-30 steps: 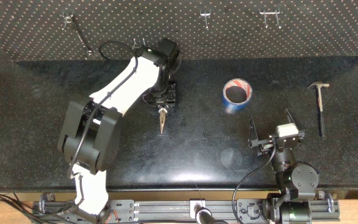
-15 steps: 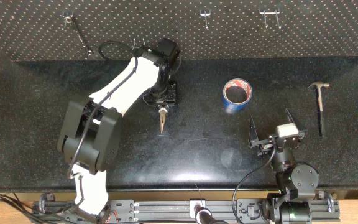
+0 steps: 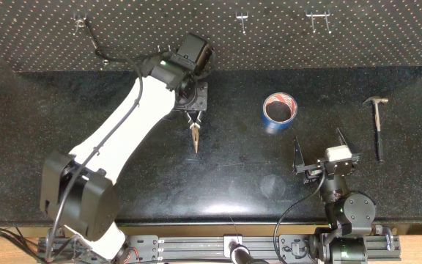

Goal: Place Tools Onto Pegboard

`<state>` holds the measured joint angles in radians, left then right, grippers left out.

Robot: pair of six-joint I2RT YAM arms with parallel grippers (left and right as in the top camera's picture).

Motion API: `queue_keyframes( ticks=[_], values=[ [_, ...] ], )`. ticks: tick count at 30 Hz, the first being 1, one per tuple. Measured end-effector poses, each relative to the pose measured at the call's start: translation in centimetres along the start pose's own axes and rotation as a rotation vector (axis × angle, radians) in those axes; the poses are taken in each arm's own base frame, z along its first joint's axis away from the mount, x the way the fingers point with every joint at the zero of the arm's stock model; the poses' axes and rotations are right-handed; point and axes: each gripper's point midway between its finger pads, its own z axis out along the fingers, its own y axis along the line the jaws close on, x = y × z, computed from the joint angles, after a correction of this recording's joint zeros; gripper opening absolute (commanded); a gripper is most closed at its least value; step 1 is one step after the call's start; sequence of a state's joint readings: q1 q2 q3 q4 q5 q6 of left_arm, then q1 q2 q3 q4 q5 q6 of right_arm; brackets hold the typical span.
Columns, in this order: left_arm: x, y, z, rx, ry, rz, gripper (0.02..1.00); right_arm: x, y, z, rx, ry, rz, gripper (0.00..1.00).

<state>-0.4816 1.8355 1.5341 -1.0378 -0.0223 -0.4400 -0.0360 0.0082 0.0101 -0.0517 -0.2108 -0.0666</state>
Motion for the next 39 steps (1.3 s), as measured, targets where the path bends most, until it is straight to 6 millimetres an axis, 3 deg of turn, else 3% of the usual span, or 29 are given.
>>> queue_keyframes(
  ticks=[20, 26, 30, 31, 33, 34, 39],
  values=[
    [0.1, -0.4, 0.1, 0.001, -0.005, -0.006, 0.029, 0.0, 0.0, 0.0, 0.0, 0.0, 0.0, 0.976],
    [3.4, 0.8, 3.1, -0.034, 0.082, -0.173, 0.031, 0.0, 0.0, 0.0, 0.0, 0.0, 0.0, 0.976],
    [4.3, 0.5, 4.2, -0.018, 0.101, -0.216, 0.036, 0.0, 0.0, 0.0, 0.0, 0.0, 0.0, 0.976],
    [4.3, 0.4, 4.2, -0.017, 0.099, -0.216, 0.191, 0.0, 0.0, 0.0, 0.0, 0.0, 0.0, 0.976],
    [4.5, 0.0, 4.2, -0.017, 0.097, -0.204, 0.89, 0.0, 0.0, 0.0, 0.0, 0.0, 0.0, 0.976],
    [4.6, -0.3, 4.2, -0.015, 0.095, -0.2, 0.996, 0.0, 0.0, 0.0, 0.0, 0.0, 0.0, 0.976],
    [4.6, -0.9, 4.2, -0.008, 0.088, -0.195, 0.996, 0.0, 0.0, 0.0, 0.0, 0.0, 0.0, 0.976]
  ],
)
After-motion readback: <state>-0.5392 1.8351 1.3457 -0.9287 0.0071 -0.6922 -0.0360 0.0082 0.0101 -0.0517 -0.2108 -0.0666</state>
